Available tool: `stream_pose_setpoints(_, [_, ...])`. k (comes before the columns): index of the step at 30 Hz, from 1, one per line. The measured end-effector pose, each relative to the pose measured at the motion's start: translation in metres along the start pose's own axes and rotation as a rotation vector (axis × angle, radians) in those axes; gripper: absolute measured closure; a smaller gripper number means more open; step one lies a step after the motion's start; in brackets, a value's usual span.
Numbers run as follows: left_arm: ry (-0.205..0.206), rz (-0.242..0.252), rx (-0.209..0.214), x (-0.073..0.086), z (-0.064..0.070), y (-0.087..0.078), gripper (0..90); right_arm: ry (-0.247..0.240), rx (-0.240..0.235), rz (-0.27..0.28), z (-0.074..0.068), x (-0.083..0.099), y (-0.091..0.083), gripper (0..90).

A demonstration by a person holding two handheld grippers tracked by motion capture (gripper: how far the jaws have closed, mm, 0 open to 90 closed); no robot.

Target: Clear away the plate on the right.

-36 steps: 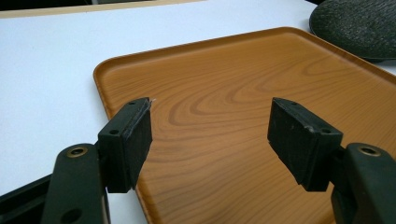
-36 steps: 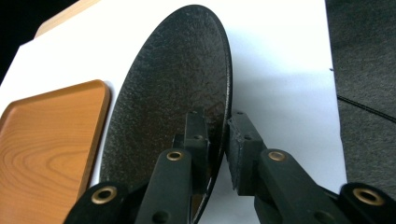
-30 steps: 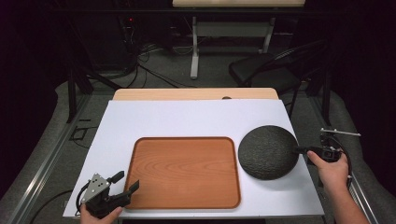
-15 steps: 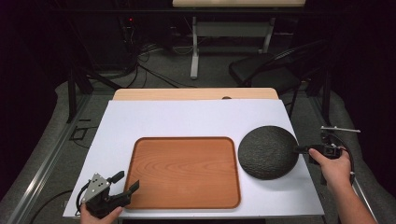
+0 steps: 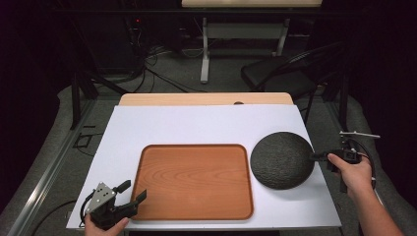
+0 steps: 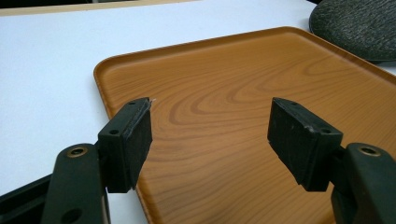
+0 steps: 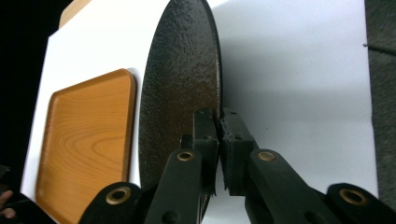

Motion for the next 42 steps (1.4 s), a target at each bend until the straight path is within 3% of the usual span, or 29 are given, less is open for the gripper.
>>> stream_pose_setpoints(16, [0.000,-0.002,0.001,0.000,0.000,0.000,30.8,0.057,-0.023,0.008,0.000,-0.003,0.002,87.7])
stream_pose_setpoints(28, [0.000,-0.002,0.002,0.000,0.000,0.000,30.8,0.044,0.005,0.002,-0.007,-0.007,0.000,87.7])
stream_pose_setpoints(36, [0.001,-0.003,0.002,0.000,0.000,0.000,30.8,-0.010,0.072,-0.013,-0.027,-0.013,-0.005,87.7])
stream_pose_setpoints(42, [0.002,-0.003,0.004,0.000,0.000,0.000,30.8,-0.074,0.149,-0.028,-0.052,-0.022,-0.008,87.6])
Point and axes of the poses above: each handheld gripper's, and its own axes: y roughly forward along the jaws, x roughly out of its underside, z roughly to its right, the point moved 4 cm from there along y, roughly forward along the jaws, and after that the axes turned 8 degrees about -z, right-handed, at the moved point
